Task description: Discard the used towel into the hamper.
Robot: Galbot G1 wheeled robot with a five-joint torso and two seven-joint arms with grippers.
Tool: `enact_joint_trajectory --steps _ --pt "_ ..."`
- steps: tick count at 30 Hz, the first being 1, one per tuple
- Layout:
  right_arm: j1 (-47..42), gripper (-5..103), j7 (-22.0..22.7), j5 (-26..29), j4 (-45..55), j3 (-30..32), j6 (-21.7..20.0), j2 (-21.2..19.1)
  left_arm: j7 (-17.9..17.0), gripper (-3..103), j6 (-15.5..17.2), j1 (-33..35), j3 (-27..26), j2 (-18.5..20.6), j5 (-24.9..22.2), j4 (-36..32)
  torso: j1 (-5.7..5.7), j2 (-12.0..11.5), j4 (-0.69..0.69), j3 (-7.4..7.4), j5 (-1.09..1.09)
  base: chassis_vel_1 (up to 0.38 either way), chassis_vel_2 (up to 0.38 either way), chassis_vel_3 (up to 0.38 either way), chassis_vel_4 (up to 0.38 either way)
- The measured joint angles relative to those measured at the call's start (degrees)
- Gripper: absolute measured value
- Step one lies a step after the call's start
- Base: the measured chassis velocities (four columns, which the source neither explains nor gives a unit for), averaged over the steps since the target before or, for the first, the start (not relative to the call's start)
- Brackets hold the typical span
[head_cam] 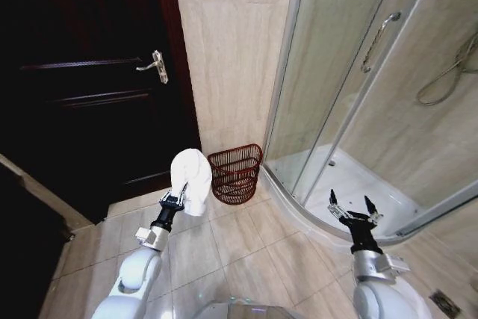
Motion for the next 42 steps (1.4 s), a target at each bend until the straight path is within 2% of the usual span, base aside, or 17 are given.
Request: enact_joint_trajectory --steps 8,24,29,31,33,35,37,39,42 --pt "0.8 100 -0.4 0.2 1.1 0.1 -1.2 0.0 0.7 16 1.0 -0.9 0.1 0.2 0.1 -0.6 0.05 0.2 0.0 0.07 0.0 -0.005 0.009 0.007 -0.006" --pt "0.7 100 0.0 1.0 -0.4 -0.4 -0.7 -0.1 2.1 16 3.2 -2.6 3.2 -0.7 2.6 -0.4 0.23 0.5 0.02 0.28 0.01 -0.111 0.111 0.117 -0.105" --pt "1.2 100 0.0 1.2 0.0 -0.6 -1.0 -0.2 4.1 16 6.2 -5.2 6.3 1.4 1.0 -1.2 0.22 0.6 0.0 0.29 0.01 -0.015 0.007 0.007 -0.009" --pt "1.4 100 0.2 1.1 0.7 -1.3 -1.5 -0.7 3.1 16 8.4 -8.5 9.5 2.7 0.0 -0.4 0.22 0.6 -0.01 0.31 0.01 0.0 0.0 0.0 0.0" --pt "1.4 100 0.2 1.1 1.0 -1.5 -1.9 -0.9 2.3 16 8.9 -9.9 10.7 3.2 -0.1 0.5 0.22 0.6 0.01 0.32 0.02 0.0 0.0 0.0 0.0" --pt "1.5 100 0.2 0.8 2.0 -1.8 -3.0 -1.0 -0.1 16 9.9 -15.9 15.0 4.4 -0.8 4.6 0.25 0.6 0.01 0.34 0.0 0.0 0.0 0.0 0.0" --pt "1.6 100 0.1 0.7 2.2 -1.8 -3.2 -1.0 -0.5 16 10.2 -17.5 16.0 4.7 -1.1 5.6 0.25 0.6 0.0 0.35 0.0 0.0 0.0 0.0 0.0" --pt "2.8 100 0.3 0.6 2.9 -1.4 -5.4 -0.8 -1.6 16 11.4 -26.9 21.5 5.4 -3.2 12.1 0.27 0.6 0.0 0.36 0.01 0.0 0.0 0.0 0.0" --pt "3.3 100 0.9 0.8 3.3 -0.7 -6.6 -0.9 -2.4 16 11.6 -33.0 25.9 5.1 -4.2 16.8 0.29 0.6 -0.01 0.37 0.02 0.0 0.0 0.0 0.0"
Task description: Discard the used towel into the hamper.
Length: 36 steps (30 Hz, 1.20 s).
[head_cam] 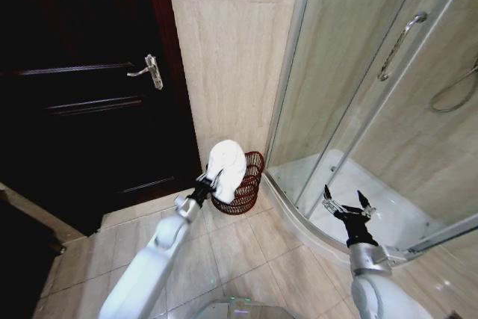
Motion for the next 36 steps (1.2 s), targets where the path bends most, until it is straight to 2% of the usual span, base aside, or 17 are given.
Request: enact_joint_trajectory --steps 3,4,7,9,12,14,15,17,20,27,29,30,34,35,36 --pt "-0.4 100 1.3 0.8 0.8 1.2 -1.1 -0.8 -1.1 16 -0.4 -9.4 5.9 -1.8 -0.6 9.3 0.01 0.0 0.0 0.02 -0.01 0.0 0.0 0.0 0.0" --pt "-0.4 100 1.3 0.8 0.8 1.2 -1.1 -0.8 -1.1 16 -0.4 -9.4 5.9 -1.8 -0.6 9.3 0.01 0.0 0.0 0.02 -0.01 0.0 0.0 0.0 0.0" --pt "-1.8 100 1.8 1.6 0.9 2.3 -0.5 -1.5 -1.7 16 -0.2 -19.3 11.2 -4.2 -4.6 20.0 0.01 0.0 0.0 0.02 0.0 0.0 0.0 0.0 0.0" --pt "-1.9 100 1.8 1.6 0.9 2.4 -0.4 -1.5 -1.7 16 -0.3 -21.0 11.9 -4.8 -4.9 21.9 0.01 0.0 0.0 0.03 0.0 0.0 0.0 0.0 0.0" --pt "-1.8 100 2.3 2.3 1.0 2.6 -0.1 -1.2 -2.8 16 -1.5 -27.3 13.4 -7.6 -3.2 30.2 0.01 0.1 0.01 0.03 0.01 0.0 0.0 0.0 0.0" --pt "-1.8 100 2.3 2.5 1.0 2.6 -0.1 -1.1 -3.1 16 -1.7 -28.0 13.4 -7.9 -2.7 31.2 0.01 0.1 0.01 0.03 0.0 0.0 0.0 0.0 0.0" --pt "-1.5 100 2.4 3.1 1.0 2.7 0.0 -1.0 -4.0 16 -2.8 -30.6 13.1 -9.1 0.0 35.2 0.01 0.1 0.01 0.03 0.0 0.0 0.0 0.0 0.0" --pt "-1.5 100 2.4 3.3 1.0 2.8 0.0 -1.0 -4.1 16 -3.1 -31.2 13.0 -9.2 0.8 36.2 0.02 0.1 0.01 0.03 0.01 0.0 0.0 0.0 0.0" --pt "-1.3 100 2.5 4.6 0.4 3.7 0.3 -2.0 -3.2 16 -4.5 -33.1 12.6 -9.2 4.7 40.2 0.02 0.1 0.04 0.03 0.0 0.0 0.0 0.0 0.0" --pt "-1.6 100 2.7 5.8 0.0 4.2 0.6 -3.0 -2.8 13 -4.2 -32.9 13.0 -10.5 5.2 42.6 0.02 0.1 0.02 0.04 -0.01 0.0 0.0 0.0 0.0" --pt "-1.8 100 2.8 6.2 0.9 4.2 0.0 -3.7 -3.1 22 -3.4 -32.6 13.1 -11.3 5.4 43.0 0.02 0.1 -0.01 0.04 -0.02 0.0 0.0 0.0 0.0" --pt "-1.8 100 2.8 6.2 0.9 4.2 0.0 -3.7 -3.1 22 -3.4 -32.6 13.1 -11.3 5.4 43.0 0.02 0.1 -0.01 0.04 -0.02 0.0 0.0 0.0 0.0" --pt "-0.9 100 3.7 7.3 2.6 4.2 -1.6 -4.8 -3.6 43 -2.2 -32.0 14.1 -11.2 5.8 43.2 0.02 0.1 0.01 0.04 -0.02 0.0 0.0 0.0 0.0" --pt "-0.9 100 3.7 7.3 2.6 4.2 -1.6 -4.8 -3.6 43 -2.2 -32.0 14.1 -11.2 5.8 43.2 0.02 0.1 0.01 0.04 -0.02 0.0 0.0 0.0 0.0" --pt "-0.9 100 3.8 7.3 3.1 4.1 -1.8 -4.8 -3.6 49 -1.2 -31.7 14.4 -10.6 6.4 43.0 0.02 0.1 0.01 0.04 -0.02 0.0 0.0 0.0 0.0"
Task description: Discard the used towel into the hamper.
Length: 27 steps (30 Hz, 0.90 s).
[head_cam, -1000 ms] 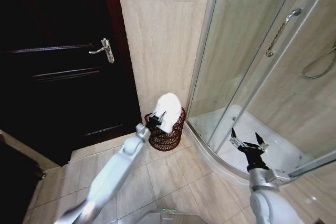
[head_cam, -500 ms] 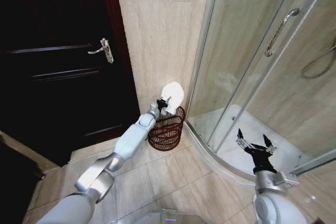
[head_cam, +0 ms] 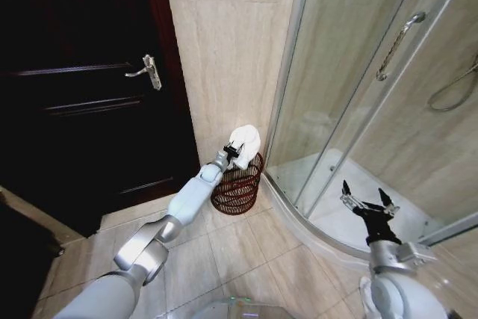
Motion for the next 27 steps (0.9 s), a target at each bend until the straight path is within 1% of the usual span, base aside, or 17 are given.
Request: enact_joint_trajectory --steps 1,2,3,6,7,8,9,11,12,13,14,18,20,22,23,26,27 --pt "-0.2 100 0.0 0.0 0.3 -0.1 0.0 0.1 0.4 49 1.5 0.3 0.0 0.5 0.5 -0.5 0.0 0.0 0.01 0.0 0.0 0.0 0.0 0.0 0.0" --pt "-0.5 100 0.0 0.1 0.6 -0.2 -0.1 0.2 0.8 55 2.5 0.5 0.0 0.8 0.8 -0.9 0.0 0.0 0.02 0.0 0.0 0.0 0.0 0.0 0.0" --pt "-0.5 100 0.0 0.1 0.6 -0.2 -0.1 0.2 0.8 55 2.5 0.5 0.0 0.8 0.8 -0.9 0.0 0.0 0.02 0.0 0.0 0.0 0.0 0.0 0.0" --pt "-1.3 100 0.0 0.3 1.1 -0.3 -0.1 0.1 2.9 72 9.3 1.3 0.1 2.7 1.2 -4.0 0.0 0.0 0.01 0.0 0.0 0.0 0.0 0.0 0.0" --pt "-1.3 100 0.0 0.4 1.1 -0.2 -0.1 0.0 3.7 72 11.2 1.4 0.2 3.1 1.2 -5.0 0.0 0.0 0.01 0.0 0.0 0.0 0.0 0.0 0.0" --pt "-1.3 100 0.0 0.5 1.2 -0.1 0.0 0.0 4.5 77 13.6 1.5 0.4 3.5 1.1 -6.1 0.0 0.0 0.0 0.0 -0.01 0.0 0.0 0.0 0.0" --pt "-1.3 100 0.0 0.5 1.2 -0.1 0.0 0.0 4.5 77 13.6 1.5 0.4 3.5 1.1 -6.1 0.0 0.0 0.0 0.0 -0.01 0.0 0.0 0.0 0.0" --pt "-1.4 100 0.1 0.7 1.3 -0.1 0.0 0.2 5.7 88 21.4 1.4 0.8 4.2 1.0 -9.2 0.0 0.0 0.02 0.0 0.01 0.0 0.0 0.0 0.0" --pt "-1.6 100 0.1 0.7 1.5 -0.1 0.2 0.5 6.2 94 27.4 1.1 0.8 4.2 0.9 -11.1 0.0 0.0 -0.01 0.01 -0.01 0.0 0.0 0.0 0.0" --pt "-1.6 100 0.1 0.7 1.5 -0.1 0.2 0.5 6.2 94 27.4 1.1 0.8 4.2 0.9 -11.1 0.0 0.0 -0.01 0.01 -0.01 0.0 0.0 0.0 0.0" --pt "-1.9 100 0.1 0.7 1.5 -0.2 0.5 0.8 5.8 97 31.0 0.8 0.8 3.9 0.7 -12.1 0.0 0.0 -0.01 0.0 0.01 0.0 0.0 0.0 0.0" --pt "-2.6 100 0.1 0.6 1.6 -0.1 1.1 1.1 4.4 100 32.1 0.5 0.7 3.3 0.0 -12.8 0.0 0.0 -0.02 0.01 -0.01 0.0 0.0 0.0 0.0" --pt "-2.8 100 0.1 0.8 1.8 0.1 1.1 1.1 3.1 100 30.9 1.1 0.1 3.3 -0.9 -13.8 0.0 0.0 -0.03 0.0 0.02 0.0 0.0 0.0 0.0" --pt "-3.0 100 0.4 1.5 2.2 0.3 0.9 1.0 -1.4 100 27.1 4.7 -1.5 4.3 -4.4 -18.8 0.01 0.0 -0.02 0.01 -0.02 0.0 0.0 0.0 0.0" --pt "-3.0 100 0.4 1.5 2.2 0.3 0.9 1.0 -1.4 100 27.1 4.7 -1.5 4.3 -4.4 -18.8 0.01 0.0 -0.02 0.01 -0.02 0.0 0.0 0.0 0.0" --pt "-3.0 100 0.5 1.8 2.5 0.2 0.4 1.1 -9.0 100 25.1 13.6 -5.1 7.0 -8.1 -30.9 0.01 0.0 -0.01 0.01 -0.02 0.0 0.0 0.0 0.0" --pt "-3.1 100 0.5 1.8 2.5 0.1 0.3 1.0 -10.0 100 24.9 17.0 -6.8 8.0 -8.5 -35.2 0.01 0.0 0.0 0.01 -0.03 0.0 0.0 0.0 0.0"
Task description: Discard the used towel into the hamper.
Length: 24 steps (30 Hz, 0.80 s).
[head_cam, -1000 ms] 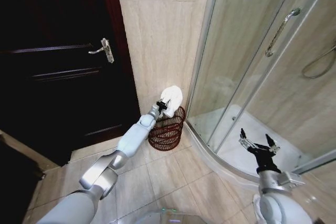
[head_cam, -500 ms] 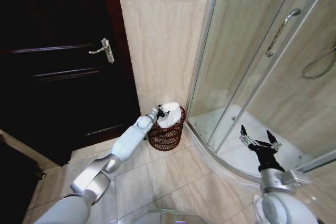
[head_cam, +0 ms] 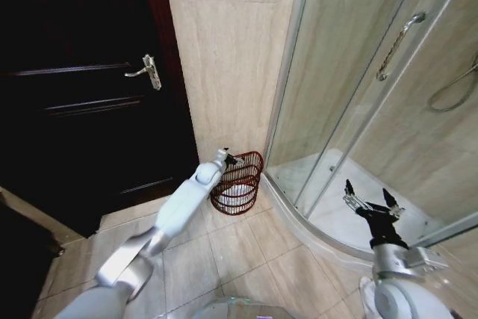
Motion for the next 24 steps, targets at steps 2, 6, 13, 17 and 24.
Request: enact_joint_trajectory --steps 2,6,13,17,24 --pt "-0.1 100 0.0 0.0 0.0 0.0 -0.1 -0.1 -0.5 100 -0.1 2.5 -1.4 0.7 -0.1 -3.0 -0.01 0.0 0.0 0.0 0.03 0.0 0.0 0.0 0.0" --pt "-0.1 100 -0.2 -0.4 0.0 -0.2 -0.2 -0.5 -4.8 100 -3.1 14.3 -8.6 3.0 0.5 -15.1 -0.01 0.0 0.03 -0.01 0.02 0.0 0.0 0.0 0.0" --pt "0.0 100 -1.6 -2.3 -0.5 -1.3 -0.4 -1.0 -6.9 100 -6.9 29.4 -20.8 0.1 6.5 -25.6 -0.01 0.0 0.01 -0.01 0.03 0.0 0.0 0.0 0.0" --pt "-0.1 100 -2.5 -3.1 -0.7 -1.7 -0.4 -1.1 -7.0 100 -8.4 36.2 -23.9 -1.7 7.0 -29.9 -0.01 0.0 0.0 0.0 0.03 0.0 0.0 0.0 0.0" --pt "-0.6 100 -4.0 -5.0 1.1 -2.7 -0.2 0.6 -5.4 100 -13.1 43.4 -27.3 -3.3 7.4 -34.8 -0.01 0.0 0.0 0.0 0.03 0.0 0.0 0.0 0.0"
